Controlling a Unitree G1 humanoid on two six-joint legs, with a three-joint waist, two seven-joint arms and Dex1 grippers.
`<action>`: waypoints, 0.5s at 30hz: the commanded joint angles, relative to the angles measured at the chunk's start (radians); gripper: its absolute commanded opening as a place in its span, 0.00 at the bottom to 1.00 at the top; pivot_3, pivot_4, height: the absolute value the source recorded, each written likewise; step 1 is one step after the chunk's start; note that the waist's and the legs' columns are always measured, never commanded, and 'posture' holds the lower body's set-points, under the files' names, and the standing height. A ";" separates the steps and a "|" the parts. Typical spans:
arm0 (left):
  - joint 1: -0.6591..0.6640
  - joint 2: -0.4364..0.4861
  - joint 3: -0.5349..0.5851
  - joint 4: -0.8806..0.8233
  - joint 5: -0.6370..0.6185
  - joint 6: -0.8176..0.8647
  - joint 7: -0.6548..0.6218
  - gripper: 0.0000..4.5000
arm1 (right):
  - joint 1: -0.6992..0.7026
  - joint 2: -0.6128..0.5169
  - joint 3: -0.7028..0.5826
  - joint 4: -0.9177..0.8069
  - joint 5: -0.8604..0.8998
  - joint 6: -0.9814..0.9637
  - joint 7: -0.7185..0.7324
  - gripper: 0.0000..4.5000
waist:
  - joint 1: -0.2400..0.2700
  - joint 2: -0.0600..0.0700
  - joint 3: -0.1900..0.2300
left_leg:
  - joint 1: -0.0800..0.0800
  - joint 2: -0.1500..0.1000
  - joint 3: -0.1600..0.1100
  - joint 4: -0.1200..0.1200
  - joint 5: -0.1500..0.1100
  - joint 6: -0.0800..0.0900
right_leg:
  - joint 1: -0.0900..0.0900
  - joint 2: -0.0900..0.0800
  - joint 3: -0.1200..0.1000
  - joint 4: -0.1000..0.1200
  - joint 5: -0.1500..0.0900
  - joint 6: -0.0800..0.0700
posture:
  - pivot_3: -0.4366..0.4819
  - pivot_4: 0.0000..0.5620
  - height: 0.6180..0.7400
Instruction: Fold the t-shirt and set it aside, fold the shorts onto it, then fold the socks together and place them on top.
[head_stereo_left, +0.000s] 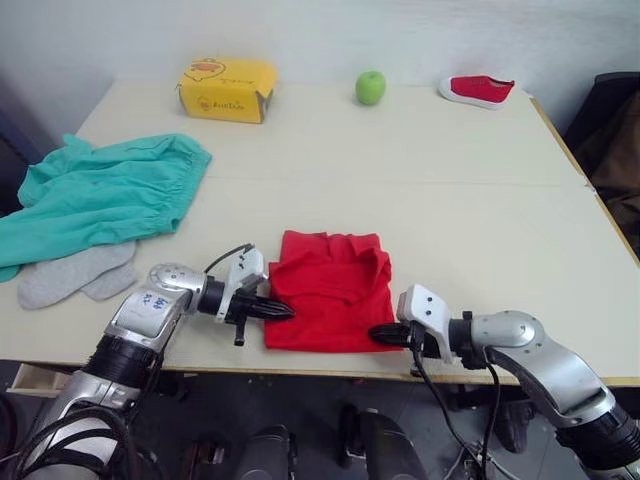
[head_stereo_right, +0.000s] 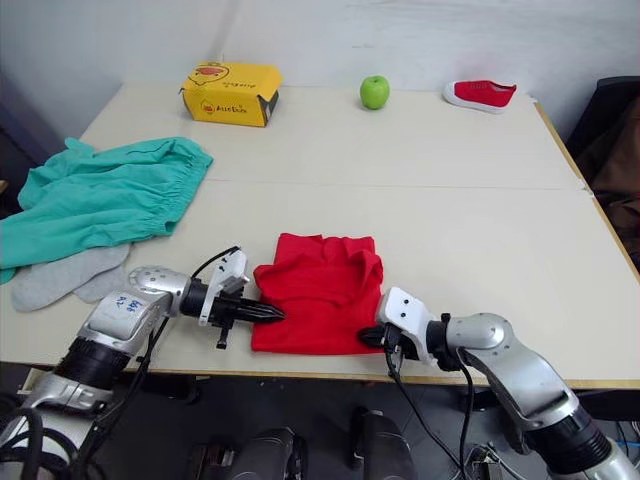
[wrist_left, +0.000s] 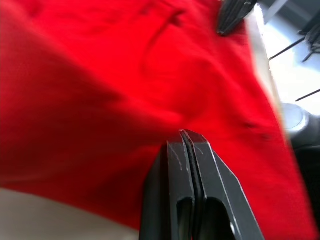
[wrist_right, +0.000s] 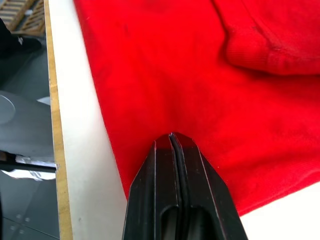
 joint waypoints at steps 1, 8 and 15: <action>-0.071 -0.020 0.017 0.112 0.030 -0.050 -0.023 0.00 | 0.031 -0.014 0.033 0.033 -0.057 -0.023 0.014 0.00 | -0.001 -0.001 0.000 | 0.000 0.000 0.000 0.000 0.000 0.000 | 0.000 0.000 0.000 0.000 0.000 0.000 | 0.48 0.27 1.00; -0.282 -0.084 0.059 0.437 0.069 -0.100 -0.028 0.00 | 0.037 -0.012 0.036 0.055 -0.083 -0.044 0.025 0.00 | -0.001 -0.002 -0.001 | 0.000 0.000 0.000 0.000 0.000 0.000 | 0.000 0.000 -0.001 0.000 0.000 0.000 | 0.48 0.27 1.00; -0.485 -0.207 0.191 0.750 0.064 -0.075 0.168 0.00 | 0.041 -0.006 0.045 0.090 -0.117 -0.093 0.041 0.00 | -0.001 -0.005 -0.002 | 0.000 0.000 0.000 0.001 0.000 0.001 | 0.001 0.000 -0.002 0.000 0.000 0.001 | 0.48 0.27 1.00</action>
